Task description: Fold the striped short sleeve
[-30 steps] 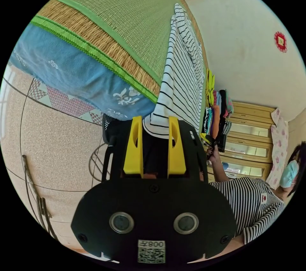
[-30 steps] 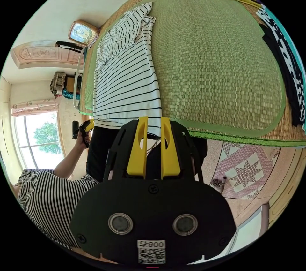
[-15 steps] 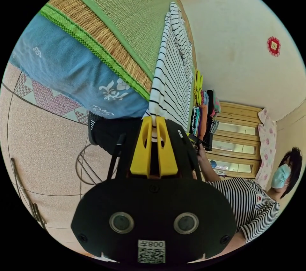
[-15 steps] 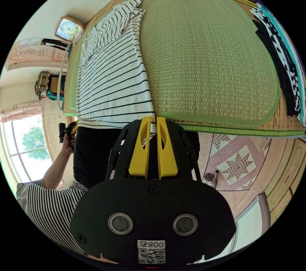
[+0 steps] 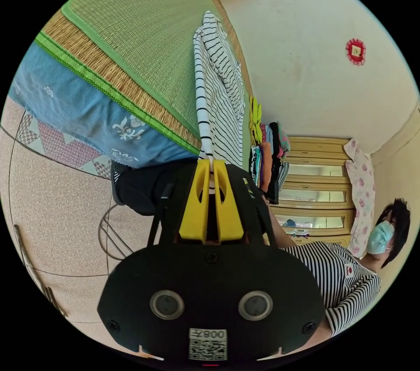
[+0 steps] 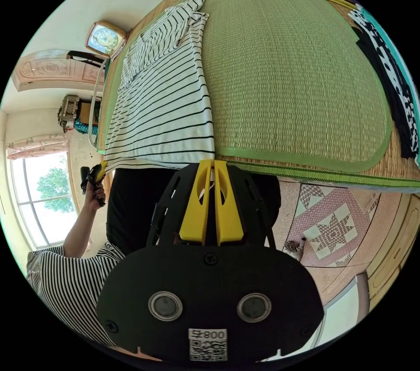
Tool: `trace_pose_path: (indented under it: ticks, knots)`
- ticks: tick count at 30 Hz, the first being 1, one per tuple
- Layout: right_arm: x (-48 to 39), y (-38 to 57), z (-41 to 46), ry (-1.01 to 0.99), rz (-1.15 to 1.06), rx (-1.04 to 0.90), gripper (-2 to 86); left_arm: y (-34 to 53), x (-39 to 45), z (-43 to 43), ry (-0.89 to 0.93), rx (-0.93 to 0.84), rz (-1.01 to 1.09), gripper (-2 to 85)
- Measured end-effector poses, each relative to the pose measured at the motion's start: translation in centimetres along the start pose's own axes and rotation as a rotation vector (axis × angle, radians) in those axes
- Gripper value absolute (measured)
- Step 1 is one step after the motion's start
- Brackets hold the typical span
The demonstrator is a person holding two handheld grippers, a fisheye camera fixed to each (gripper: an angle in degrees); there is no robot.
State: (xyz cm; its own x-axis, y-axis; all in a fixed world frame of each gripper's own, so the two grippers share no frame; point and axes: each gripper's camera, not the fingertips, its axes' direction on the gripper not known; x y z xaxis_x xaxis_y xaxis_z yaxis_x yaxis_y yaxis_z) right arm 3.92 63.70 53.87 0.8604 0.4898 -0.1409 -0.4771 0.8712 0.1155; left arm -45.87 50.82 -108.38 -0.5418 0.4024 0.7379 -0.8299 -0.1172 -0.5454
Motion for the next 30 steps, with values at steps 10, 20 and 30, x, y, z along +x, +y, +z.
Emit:
trace_pose_path:
  ticks: [10,20,30]
  knots:
    - [0.8,6.8,-6.7,-0.174,-0.075,0.091,0.5,4.2,2.1,-1.7,0.033,-0.032,0.082,1.1]
    - [2.2,16.1,-12.0,-0.294,-0.107,0.161,0.3,10.4,2.1,-4.2,0.130,-0.056,0.097,1.1]
    - [1.4,22.5,-15.2,-0.302,-0.160,0.169,0.3,14.0,2.3,-6.1,0.182,-0.072,0.086,1.0]
